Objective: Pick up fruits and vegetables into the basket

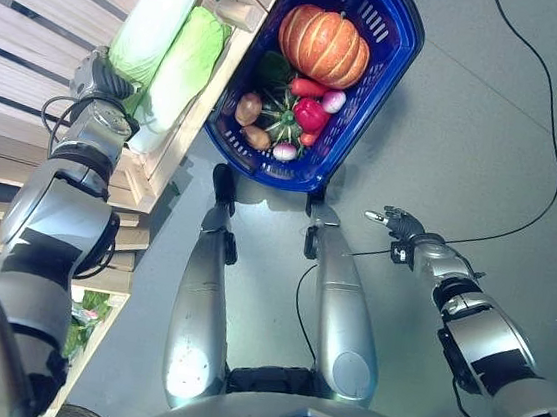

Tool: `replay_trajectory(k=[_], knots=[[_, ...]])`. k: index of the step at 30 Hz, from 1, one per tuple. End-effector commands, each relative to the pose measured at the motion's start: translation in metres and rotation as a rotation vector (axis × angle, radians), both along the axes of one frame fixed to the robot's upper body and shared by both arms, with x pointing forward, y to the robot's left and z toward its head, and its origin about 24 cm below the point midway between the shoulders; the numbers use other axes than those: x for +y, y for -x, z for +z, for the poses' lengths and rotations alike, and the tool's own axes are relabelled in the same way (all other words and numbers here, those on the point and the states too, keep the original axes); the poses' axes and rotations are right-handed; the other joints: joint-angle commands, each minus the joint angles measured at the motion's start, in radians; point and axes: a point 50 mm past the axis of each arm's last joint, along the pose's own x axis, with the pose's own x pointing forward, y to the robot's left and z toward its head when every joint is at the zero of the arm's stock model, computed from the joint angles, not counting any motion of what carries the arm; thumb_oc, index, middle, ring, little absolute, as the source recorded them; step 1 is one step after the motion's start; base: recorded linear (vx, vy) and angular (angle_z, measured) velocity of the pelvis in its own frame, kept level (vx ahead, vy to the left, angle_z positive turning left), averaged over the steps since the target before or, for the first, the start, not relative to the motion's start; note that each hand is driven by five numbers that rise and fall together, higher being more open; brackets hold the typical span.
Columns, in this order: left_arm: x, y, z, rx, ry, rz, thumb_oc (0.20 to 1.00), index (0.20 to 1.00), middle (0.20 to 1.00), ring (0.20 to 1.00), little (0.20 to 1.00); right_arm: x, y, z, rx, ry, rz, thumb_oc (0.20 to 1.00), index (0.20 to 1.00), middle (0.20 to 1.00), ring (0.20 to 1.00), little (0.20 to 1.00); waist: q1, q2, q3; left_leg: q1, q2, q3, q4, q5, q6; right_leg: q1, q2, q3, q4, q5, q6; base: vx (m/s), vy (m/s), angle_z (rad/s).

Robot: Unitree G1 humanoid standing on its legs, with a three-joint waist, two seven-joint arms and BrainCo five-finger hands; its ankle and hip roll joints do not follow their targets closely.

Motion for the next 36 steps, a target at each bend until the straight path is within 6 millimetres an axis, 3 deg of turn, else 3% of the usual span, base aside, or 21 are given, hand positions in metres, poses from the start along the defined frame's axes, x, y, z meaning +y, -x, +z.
replay_trajectory(k=[1, 10, 18, 25, 30, 36], knots=[[0.002, 0.009, -0.032, 0.127, 0.024, 0.009, 0.200, 0.200, 0.200, 0.200, 0.200, -0.011, 0.016, -0.014, 0.059, 0.006, -0.035, 1.000, 1.000, 1.000, 1.000, 1.000, 0.007, -0.037, -0.027, -0.071, -0.044, 0.001, 0.077, -0.049, 0.010, -0.006, 0.026, -0.001, -0.027, 0.016, 0.030, 0.00, 0.000, 0.00], [0.001, 0.010, -0.037, 0.112, 0.080, 0.005, 0.200, 0.200, 0.200, 0.200, 0.200, -0.009, 0.014, -0.013, 0.054, -0.001, -0.041, 1.000, 1.000, 1.000, 1.000, 1.000, 0.012, -0.036, -0.027, -0.063, -0.046, 0.000, 0.074, -0.049, 0.010, 0.002, 0.026, -0.004, -0.027, 0.016, 0.030, 0.00, 0.000, 0.00], [0.001, 0.008, -0.022, -0.134, 0.243, 0.011, 0.200, 0.200, 0.200, 0.200, 0.200, -0.016, 0.010, -0.005, -0.036, -0.027, -0.113, 1.000, 1.000, 1.000, 1.000, 1.000, 0.016, -0.028, -0.027, -0.052, -0.047, -0.003, 0.070, -0.051, 0.008, 0.009, 0.025, -0.001, -0.025, 0.011, 0.032, 0.00, 0.000, 0.00], [-0.006, 0.006, 0.002, -0.407, 0.320, -0.051, 0.200, 0.200, 0.200, 0.200, 0.200, -0.024, -0.007, 0.028, -0.314, -0.123, -0.233, 1.000, 1.000, 1.000, 1.000, 1.000, 0.033, -0.018, -0.027, -0.036, -0.050, -0.012, 0.054, -0.051, 0.007, 0.023, 0.026, -0.006, -0.030, 0.013, 0.037, 0.00, -0.020, 0.00], [-0.026, 0.009, 0.009, -0.532, 0.319, -0.129, 0.200, 0.200, 0.200, 0.200, 0.200, -0.009, -0.021, 0.061, -0.547, -0.240, -0.273, 1.000, 1.000, 1.000, 1.000, 1.000, 0.050, -0.015, -0.027, -0.022, -0.057, -0.019, 0.042, -0.061, 0.009, 0.038, 0.027, -0.014, -0.038, 0.006, 0.037, -0.02, -0.052, 0.03], [-0.047, 0.017, 0.011, -0.623, 0.201, -0.239, 0.200, 0.200, 0.200, 0.200, 0.200, 0.004, -0.029, 0.103, -0.793, -0.322, -0.275, 1.000, 1.000, 1.000, 1.000, 1.000, 0.061, -0.012, -0.027, -0.017, -0.061, -0.019, 0.027, -0.061, 0.008, 0.047, 0.022, -0.027, -0.053, 0.008, 0.037, -0.02, -0.022, 0.04]])
